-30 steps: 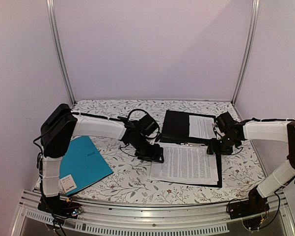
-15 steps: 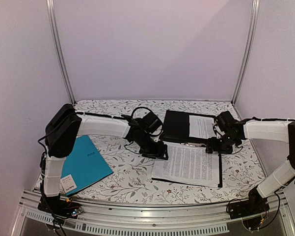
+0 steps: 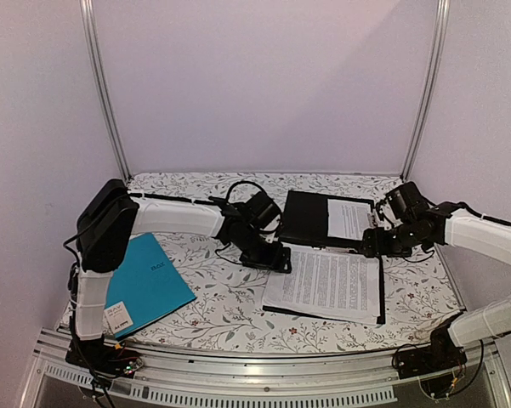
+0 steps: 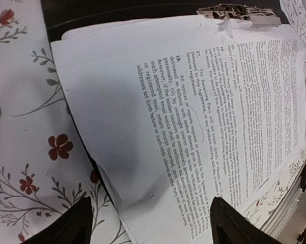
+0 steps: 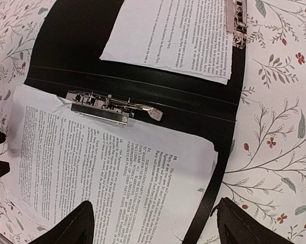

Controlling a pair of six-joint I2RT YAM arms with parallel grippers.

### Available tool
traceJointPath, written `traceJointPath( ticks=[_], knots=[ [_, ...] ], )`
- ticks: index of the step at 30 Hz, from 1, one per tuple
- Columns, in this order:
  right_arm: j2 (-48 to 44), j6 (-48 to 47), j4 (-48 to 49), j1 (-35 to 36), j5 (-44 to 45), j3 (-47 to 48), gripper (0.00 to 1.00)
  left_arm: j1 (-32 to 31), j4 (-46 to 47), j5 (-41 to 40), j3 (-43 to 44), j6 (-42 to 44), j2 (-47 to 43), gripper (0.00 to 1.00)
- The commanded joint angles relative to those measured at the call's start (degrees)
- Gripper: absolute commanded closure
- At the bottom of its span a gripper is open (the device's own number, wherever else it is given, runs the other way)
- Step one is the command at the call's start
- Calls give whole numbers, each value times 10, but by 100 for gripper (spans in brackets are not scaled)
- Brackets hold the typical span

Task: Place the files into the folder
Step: Adjust the file with the spring clip on the folder.

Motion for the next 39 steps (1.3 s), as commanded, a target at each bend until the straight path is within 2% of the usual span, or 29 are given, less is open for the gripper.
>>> traceJointPath(
  ticks=[1,9,14,17,25,39],
  knots=[
    [-23,-9,-57,31,33,4,17,4,-3,-22,-21,10,-37,20],
    [2,-19,-147,190,56,46,17,18,8,-51,-67,13,-89,19],
    [60,-43,-166,274,39,82,18,29,7,-87,-96,25,-124,16],
    [117,-50,-194,310,62,115,18,39,11,-106,-118,25,-149,14],
    [244,-67,-255,344,92,184,20,57,10,-95,-143,30,-167,12],
    [308,-84,-302,363,109,218,20,60,19,-76,-152,23,-164,12]
  ],
)
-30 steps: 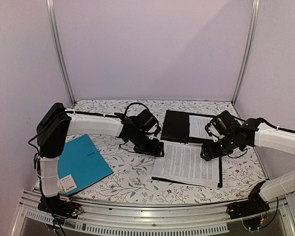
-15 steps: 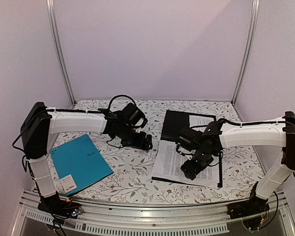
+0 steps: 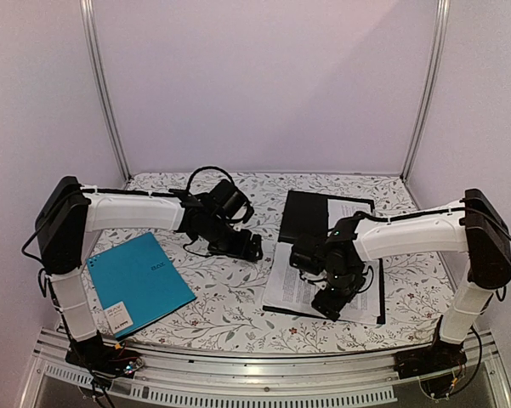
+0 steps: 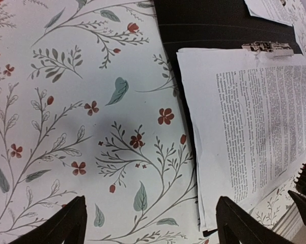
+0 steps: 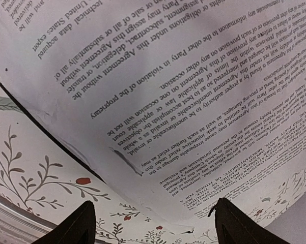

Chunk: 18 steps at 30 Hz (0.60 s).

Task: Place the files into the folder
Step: Adjust the file with the spring clip on the folder.

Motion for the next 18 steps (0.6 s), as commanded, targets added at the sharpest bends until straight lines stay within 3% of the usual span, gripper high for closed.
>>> traceJointPath(
  ticks=[1,18],
  knots=[
    [25,-3,-23,3,22,16,20,7,10,7,-9,1,-8,12],
    [55,6,-28,3,44,23,20,8,20,17,-22,-9,-12,12]
  ],
)
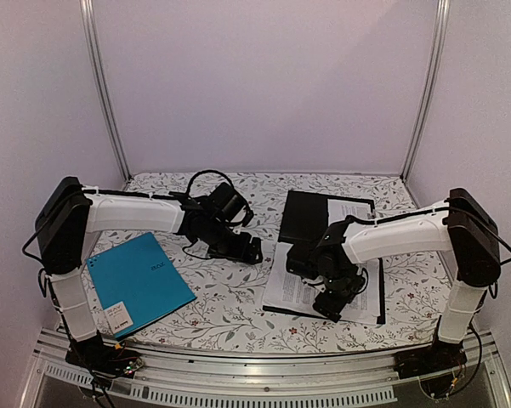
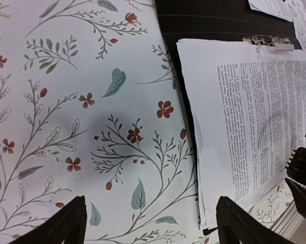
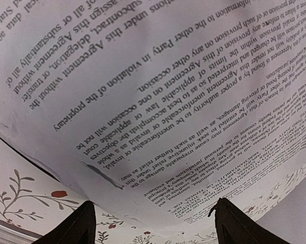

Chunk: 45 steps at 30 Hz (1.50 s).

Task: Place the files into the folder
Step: Adjust the file with the spring clip on the folder.

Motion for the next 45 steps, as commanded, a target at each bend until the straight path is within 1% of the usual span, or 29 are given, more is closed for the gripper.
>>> traceJointPath(
  ticks=[1,18,34,37,42,45],
  knots=[
    [15,6,-6,3,11,11,20,8,8,4,-7,-4,-12,12],
    [32,18,-18,0,41,18,20,10,11,7,-11,-6,-13,12],
    [26,20,-36,-8,64,23,20,10,16,13,-16,-8,-13,12],
    [19,19,-37,-8,54,20,20,10,16,14,-16,-8,-13,12],
    [-17,5,-25,1,17,7,18,10,20,17,-16,-10,-9,12],
    [-36,5,-28,2,11,-4,17,10,21,21,-16,-11,-5,12]
  ],
)
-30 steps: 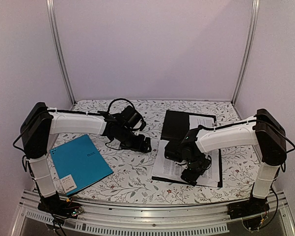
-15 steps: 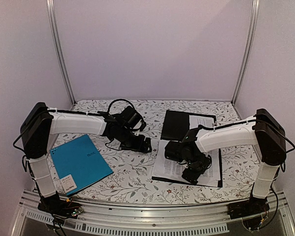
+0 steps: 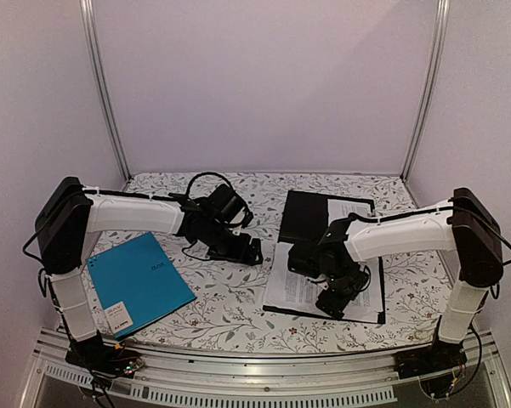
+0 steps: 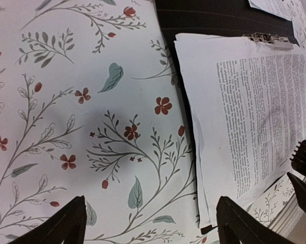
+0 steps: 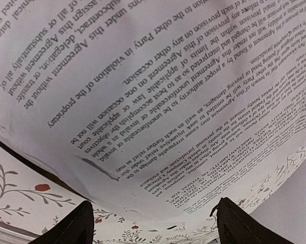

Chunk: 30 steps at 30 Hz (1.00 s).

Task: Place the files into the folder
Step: Adjust the file with the spring clip on the folder.

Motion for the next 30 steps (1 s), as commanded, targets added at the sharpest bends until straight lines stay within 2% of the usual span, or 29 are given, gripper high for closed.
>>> traceJointPath(
  ticks=[1,17,30],
  knots=[
    [-46,-3,0,4,-17,-15,16,7,13,8,-6,-2,-4,12],
    [2,-8,-34,5,-40,-1,16,7,12,15,-3,-2,-2,11],
    [26,-3,-35,3,-7,-2,16,7,13,13,-7,-3,-2,11]
  ],
)
